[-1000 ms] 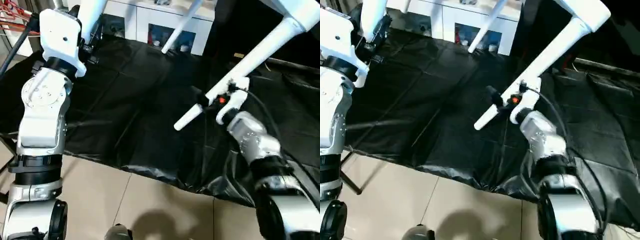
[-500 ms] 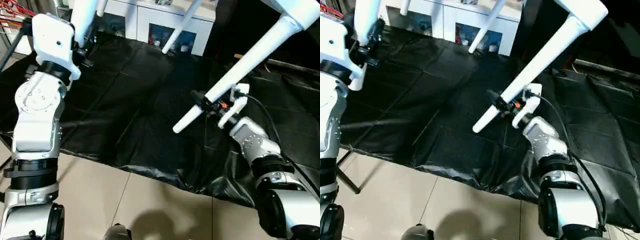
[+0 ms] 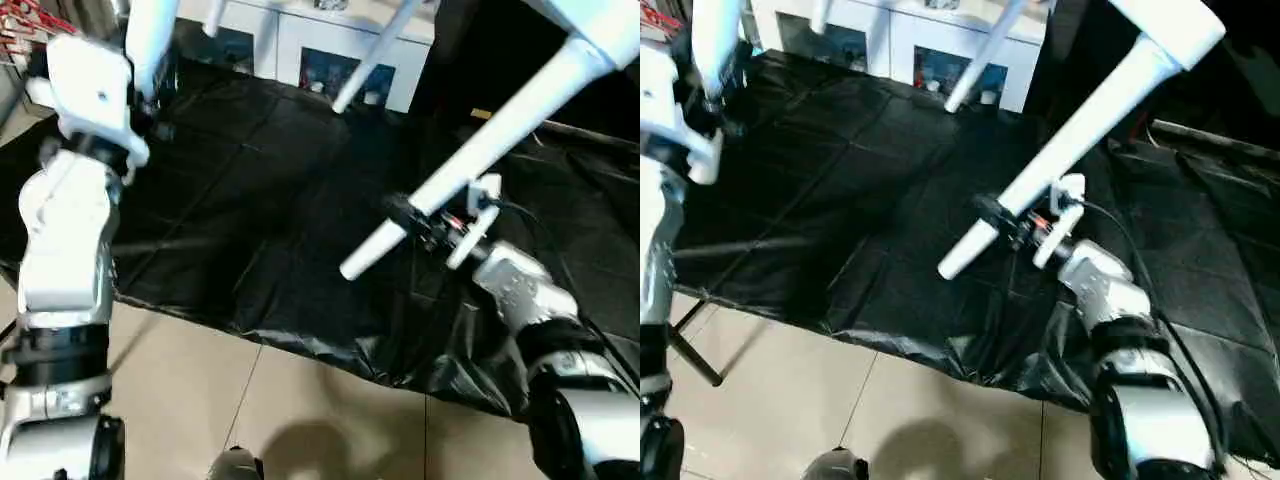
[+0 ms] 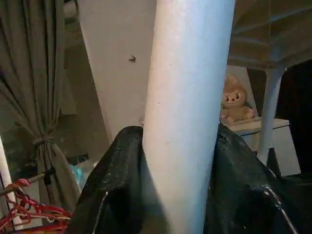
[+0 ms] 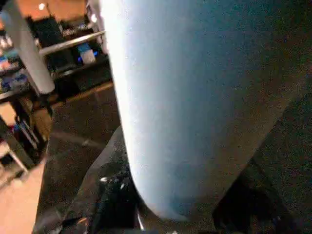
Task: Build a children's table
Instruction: Flip table
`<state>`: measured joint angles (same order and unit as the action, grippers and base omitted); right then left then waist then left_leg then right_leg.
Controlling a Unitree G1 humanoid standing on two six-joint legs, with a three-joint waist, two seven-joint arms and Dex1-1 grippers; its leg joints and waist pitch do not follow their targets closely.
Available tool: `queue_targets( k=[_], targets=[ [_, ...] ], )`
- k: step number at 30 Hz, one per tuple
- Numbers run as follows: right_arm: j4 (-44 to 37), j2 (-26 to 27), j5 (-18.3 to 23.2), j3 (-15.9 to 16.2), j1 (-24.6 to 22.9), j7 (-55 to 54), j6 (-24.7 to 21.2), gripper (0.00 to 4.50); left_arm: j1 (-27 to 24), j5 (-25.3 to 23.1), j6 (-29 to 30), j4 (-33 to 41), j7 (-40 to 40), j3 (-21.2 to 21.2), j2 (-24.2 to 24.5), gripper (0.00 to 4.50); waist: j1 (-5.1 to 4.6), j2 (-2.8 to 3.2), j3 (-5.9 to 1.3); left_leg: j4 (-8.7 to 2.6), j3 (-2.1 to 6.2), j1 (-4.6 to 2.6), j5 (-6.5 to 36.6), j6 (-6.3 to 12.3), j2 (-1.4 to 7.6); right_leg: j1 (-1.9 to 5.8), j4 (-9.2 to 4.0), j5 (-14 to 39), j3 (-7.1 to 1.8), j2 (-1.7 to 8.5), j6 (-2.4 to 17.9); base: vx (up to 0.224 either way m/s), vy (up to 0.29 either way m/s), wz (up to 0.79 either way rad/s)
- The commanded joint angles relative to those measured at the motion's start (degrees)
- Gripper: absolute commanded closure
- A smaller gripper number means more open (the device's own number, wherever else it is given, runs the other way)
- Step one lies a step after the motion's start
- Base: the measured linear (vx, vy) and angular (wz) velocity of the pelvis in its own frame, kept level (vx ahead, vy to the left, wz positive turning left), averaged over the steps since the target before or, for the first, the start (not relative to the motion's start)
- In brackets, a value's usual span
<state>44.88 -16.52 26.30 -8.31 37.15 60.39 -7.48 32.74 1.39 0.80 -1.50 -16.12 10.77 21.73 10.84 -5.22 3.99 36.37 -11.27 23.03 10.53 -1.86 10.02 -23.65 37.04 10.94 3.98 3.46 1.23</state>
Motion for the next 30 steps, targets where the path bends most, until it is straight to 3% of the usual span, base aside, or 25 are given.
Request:
queue_targets(
  k=[1, 6, 7, 8, 10, 11, 12, 13, 14, 15, 17, 18, 19, 20, 22, 24, 26, 27, 29, 30],
  targets=[
    [-10.5, -0.5, 0.8, 2.1, -2.3, 3.2, -2.0, 3.01, -1.6, 0.4, 0.6, -2.1, -1.7, -4.4, -2.0, 2.73, -0.23, -0.04, -4.27, -5.01, 2.02, -2.11, 9.5, -0.74, 3.98, 2.31, -4.56, 11.5, -3.20, 5.94, 9.3, 0.000, 0.000, 0.00],
    [-28.6, -4.5, -0.1, 3.0, -14.1, 0.6, -5.0, 3.02, -5.0, 0.5, -1.3, -3.2, -2.5, -6.6, -4.6, 2.79, 1.29, 0.12, -4.12, -5.14, 2.06, -2.69, 10.4, -0.85, 4.26, 1.79, -4.95, 12.0, -3.37, 5.82, 7.0, 0.000, 0.000, 0.00],
    [-30.8, -5.0, -0.4, 3.0, -15.7, -0.2, -5.2, 3.02, -5.4, 0.4, -1.7, -3.5, -2.7, -7.0, -5.0, 2.81, 1.23, -0.04, -4.02, -5.36, 2.20, -2.48, 12.1, -1.10, 4.20, 1.85, -4.96, 13.4, -3.36, 5.93, 7.0, 0.000, 0.000, 0.00],
    [-33.2, -5.3, -0.7, 2.5, -17.5, -2.1, -5.5, 3.02, -5.8, 0.3, -1.8, -4.0, -2.7, -7.6, -5.7, 2.82, 1.45, 1.22, -4.18, -5.42, 2.33, -2.56, 13.5, -1.93, 4.18, 1.67, -5.19, 15.1, -3.41, 6.09, 6.6, 0.000, 0.000, 0.00],
    [-38.2, -4.6, -4.0, 1.1, -21.7, -9.3, -4.5, 3.02, -6.2, 0.0, -2.7, -7.2, -3.1, -9.1, -7.4, 2.83, 1.42, 0.53, -3.93, -5.76, 2.48, -2.93, 16.5, -3.24, 4.27, 1.44, -5.79, 16.6, -3.30, 5.89, 5.8, 0.000, 0.000, 0.00],
    [-38.2, -4.6, -4.0, 1.1, -21.7, -9.3, -4.5, 3.02, -6.2, 0.0, -2.7, -7.2, -3.1, -9.1, -7.4, 2.84, 1.47, 1.78, -3.92, -5.83, 2.62, -3.06, 17.8, -3.88, 4.17, 1.21, -5.81, 17.0, -3.39, 5.83, 5.6, 0.000, 0.000, 0.00],
    [-38.9, -4.3, -4.5, 0.9, -22.3, -10.4, -4.5, 3.02, -6.2, -0.2, -3.0, -8.0, -3.2, -9.3, -7.7, 2.84, 0.94, 0.90, -3.84, -6.01, 2.73, -3.22, 21.0, -4.44, 4.16, 1.40, -6.15, 18.9, -3.19, 5.98, 5.5, 0.000, 0.000, 0.00],
    [-40.7, -3.3, -5.5, 0.6, -23.6, -12.9, -4.2, 3.02, -5.9, -0.8, -3.7, -10.0, -3.4, -10.0, -8.1, 2.84, 1.01, 0.85, -3.88, -6.07, 2.85, -3.12, 21.5, -4.70, 4.11, 1.59, -6.31, 20.2, -3.18, 6.20, 5.2, 0.000, 0.000, 0.00],
    [-40.9, -3.2, -5.6, 0.6, -23.7, -13.2, -4.2, 3.02, -5.9, -0.9, -3.7, -10.2, -3.4, -10.1, -8.1, 2.84, 0.78, 2.01, -3.83, -6.30, 3.01, -3.38, 23.3, -5.19, 4.26, 1.33, -6.75, 20.2, -3.20, 6.05, 4.9, 0.000, 0.000, 0.00],
    [-41.8, -2.6, -6.2, 0.7, -24.5, -14.4, -4.1, 3.02, -5.5, -1.2, -4.1, -11.7, -3.5, -10.4, -8.4, 2.84, 0.66, 2.68, -3.75, -6.38, 3.27, -3.44, 24.3, -5.51, 4.24, 1.37, -6.66, 20.2, -3.13, 6.11, 5.0, 0.000, 0.000, 0.00],
    [-43.9, -1.7, -7.3, 1.6, -26.3, -17.1, -4.6, 3.02, -5.0, -1.6, -4.5, -14.5, -3.9, -10.5, -9.1, 2.84, 0.63, 2.24, -3.84, -6.59, 3.32, -3.67, 25.4, -5.72, 4.29, 1.73, -6.95, 19.5, -3.06, 6.20, 5.2, 0.000, 0.000, 0.00],
    [-43.9, -1.7, -7.3, 1.6, -26.3, -17.1, -4.6, 3.02, -5.0, -1.6, -4.5, -14.5, -3.9, -10.5, -9.1, 2.84, 0.57, 2.28, -3.50, -6.72, 3.17, -4.05, 26.4, -5.54, 4.19, 1.46, -7.16, 20.0, -3.10, 6.12, 5.5, 0.000, 0.000, 0.00],
    [-45.4, -1.0, -8.3, 2.7, -27.5, -19.2, -5.1, 3.02, -4.6, -1.9, -5.6, -17.2, -4.2, -10.5, -9.4, 2.84, 0.30, 2.71, -3.13, -6.91, 3.28, -4.46, 29.3, -5.61, 4.17, 1.48, -7.89, 23.6, -3.06, 6.33, 5.3, 0.000, 0.000, 0.00],
    [-45.4, -1.0, -8.3, 2.7, -27.5, -19.2, -5.1, 3.02, -4.6, -1.9, -5.6, -17.3, -4.2, -10.5, -9.4, 2.84, 0.15, 2.85, -3.19, -7.04, 3.45, -4.91, 30.8, -5.77, 4.18, 1.68, -8.22, 25.8, -2.96, 6.50, 4.8, 0.000, 0.000, 0.00],
    [-43.9, -0.4, -11.1, 3.9, -27.3, -21.7, -3.9, 3.02, -4.5, -2.4, -6.7, -20.1, -4.0, -10.3, -9.2, 2.84, -0.04, 2.96, -3.30, -7.45, 3.70, -4.74, 30.1, -5.66, 4.29, 2.24, -8.19, 25.6, -2.99, 6.67, 4.6, 0.000, 0.000, 0.00],
    [-41.9, -0.1, -13.8, 4.6, -26.6, -23.7, -2.4, 3.02, -4.4, -2.7, -7.2, -21.8, -3.7, -10.1, -9.1, 2.84, -0.36, 3.03, -3.27, -7.58, 3.64, -4.75, 29.0, -5.62, 4.20, 2.29, -8.23, 25.1, -3.14, 6.84, 4.8, 0.000, 0.000, 0.00],
    [-38.4, 0.6, -16.4, 5.0, -25.1, -26.4, -0.6, 3.02, -4.5, -3.0, -8.4, -23.7, -3.6, -9.7, -8.7, 2.84, -0.84, 2.88, -3.51, -7.81, 3.72, -4.33, 27.0, -5.76, 4.17, 2.84, -7.91, 23.7, -3.09, 6.89, 5.0, 0.000, 0.000, 0.00],
    [-36.2, 1.2, -17.3, 5.4, -24.1, -27.3, 0.6, 2.67, -4.7, -2.7, -8.7, -24.5, -4.5, -9.5, -8.3, 2.49, -1.02, 2.76, -3.53, -7.84, 3.68, -4.33, 26.7, -5.77, 4.12, 2.83, -7.93, 23.7, -3.07, 6.92, 5.0, 0.000, 0.000, 0.00],
    [-34.1, 2.0, -18.2, 5.7, -23.0, -28.8, 2.3, 2.46, -5.2, -2.2, -8.7, -24.6, -4.8, -8.8, -7.7, 2.28, -1.35, 2.82, -3.49, -7.82, 3.60, -4.58, 27.5, -5.98, 4.09, 2.51, -7.98, 24.6, -3.13, 6.88, 5.1, 0.000, 0.000, 0.00],
    [-33.5, 3.1, -16.7, 5.1, -22.6, -28.9, 2.2, 2.27, -5.8, -1.2, -8.4, -23.7, -5.4, -8.1, -7.3, 2.14, -1.60, 2.57, -3.44, -7.77, 3.54, -4.82, 28.1, -6.02, 4.12, 2.41, -8.23, 25.5, -3.13, 6.79, 5.0, 0.000, 0.000, 0.00]
  ],
)
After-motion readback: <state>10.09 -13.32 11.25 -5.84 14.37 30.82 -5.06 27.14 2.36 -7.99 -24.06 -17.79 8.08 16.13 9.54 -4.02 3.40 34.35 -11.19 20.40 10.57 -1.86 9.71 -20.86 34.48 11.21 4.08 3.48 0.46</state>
